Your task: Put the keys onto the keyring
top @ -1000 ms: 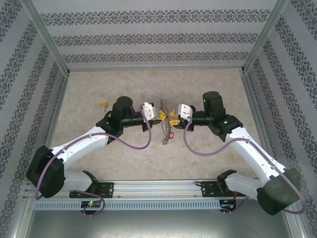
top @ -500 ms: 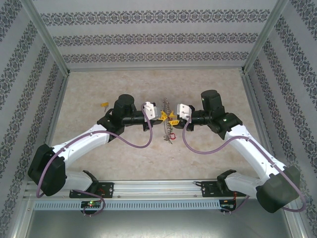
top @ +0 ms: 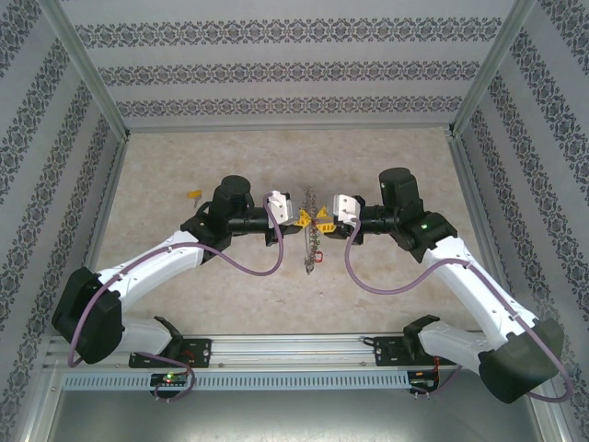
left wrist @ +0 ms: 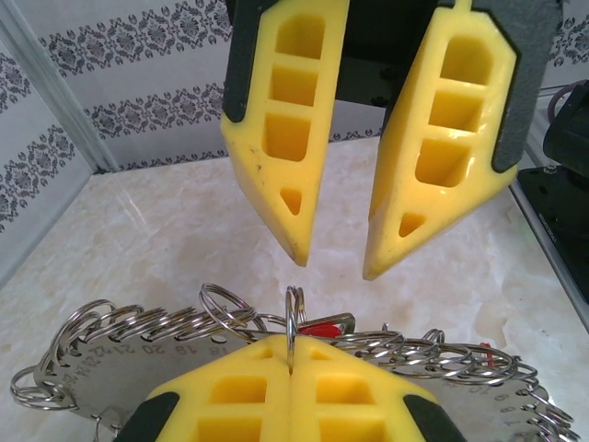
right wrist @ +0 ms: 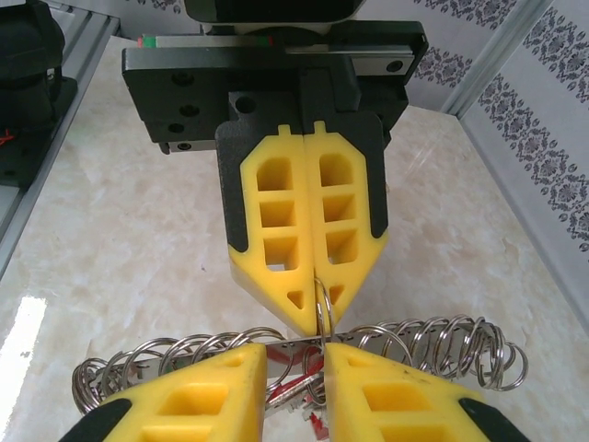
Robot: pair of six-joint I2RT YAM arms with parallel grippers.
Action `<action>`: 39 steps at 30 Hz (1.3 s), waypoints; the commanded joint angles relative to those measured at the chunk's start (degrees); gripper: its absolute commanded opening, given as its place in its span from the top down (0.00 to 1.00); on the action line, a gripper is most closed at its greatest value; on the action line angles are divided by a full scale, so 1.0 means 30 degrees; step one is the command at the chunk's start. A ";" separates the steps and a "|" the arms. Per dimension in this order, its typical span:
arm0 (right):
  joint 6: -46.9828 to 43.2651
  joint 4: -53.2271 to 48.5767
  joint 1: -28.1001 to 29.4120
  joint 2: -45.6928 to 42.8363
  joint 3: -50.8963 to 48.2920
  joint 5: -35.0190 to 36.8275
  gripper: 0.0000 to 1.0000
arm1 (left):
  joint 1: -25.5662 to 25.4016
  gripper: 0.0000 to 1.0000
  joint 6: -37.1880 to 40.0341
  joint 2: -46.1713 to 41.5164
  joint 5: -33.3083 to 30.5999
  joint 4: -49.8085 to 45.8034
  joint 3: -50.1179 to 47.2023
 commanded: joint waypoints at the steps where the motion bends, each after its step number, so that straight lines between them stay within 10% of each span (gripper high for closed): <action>1: -0.0216 0.0179 -0.0239 0.0090 0.0310 -0.0628 0.76 | -0.0158 1.00 0.0240 0.0057 0.0936 0.0301 0.0792; 21: -0.0215 -0.0068 0.0050 0.0976 0.0873 -0.0680 0.78 | -0.0154 1.00 0.0053 0.0645 0.1649 0.0075 0.1367; 39: 0.2728 -0.1600 0.0054 0.2655 0.2549 0.0613 1.00 | -0.0071 0.93 -0.0745 0.0904 0.0376 -0.0417 0.1599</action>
